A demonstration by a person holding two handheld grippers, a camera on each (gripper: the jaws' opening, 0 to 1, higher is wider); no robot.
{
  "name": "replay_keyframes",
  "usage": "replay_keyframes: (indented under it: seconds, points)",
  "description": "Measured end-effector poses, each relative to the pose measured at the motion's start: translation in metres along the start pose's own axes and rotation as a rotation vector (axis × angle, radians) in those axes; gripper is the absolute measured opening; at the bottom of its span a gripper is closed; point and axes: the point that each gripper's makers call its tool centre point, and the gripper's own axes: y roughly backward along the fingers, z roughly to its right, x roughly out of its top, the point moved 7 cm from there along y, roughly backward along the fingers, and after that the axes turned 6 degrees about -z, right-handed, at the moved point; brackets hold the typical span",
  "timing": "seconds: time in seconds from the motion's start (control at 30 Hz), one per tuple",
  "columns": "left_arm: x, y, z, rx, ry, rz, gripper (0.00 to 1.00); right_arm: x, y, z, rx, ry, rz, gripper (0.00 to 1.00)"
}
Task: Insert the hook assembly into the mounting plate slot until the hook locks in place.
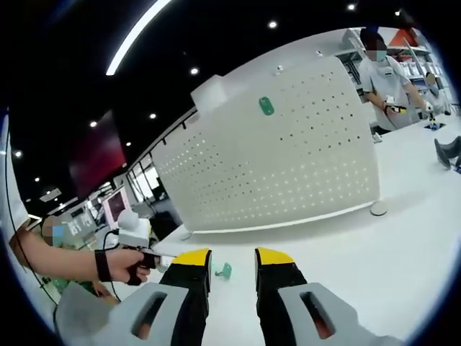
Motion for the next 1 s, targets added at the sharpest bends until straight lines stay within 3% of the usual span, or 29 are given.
replay_keyframes:
  seconds: [0.13, 0.4, 0.77, 1.0]
  points:
    - [0.001, 0.006, 0.011, -0.061, 0.036, 0.028, 0.03, 0.001, -0.001, -0.004, 0.011, 0.008, 0.003, 0.23]
    - [-0.002, 0.022, 0.031, -0.112, 0.027, 0.073, 0.03, 0.000, -0.002, -0.009, 0.026, 0.007, 0.005, 0.23]
    - [-0.010, 0.036, 0.049, -0.154, 0.000, 0.087, 0.03, 0.001, -0.004, -0.017, 0.046, 0.011, 0.003, 0.23]
    - [-0.007, 0.048, 0.065, -0.238, 0.014, 0.131, 0.03, 0.000, -0.006, -0.025, 0.070, 0.023, -0.008, 0.23]
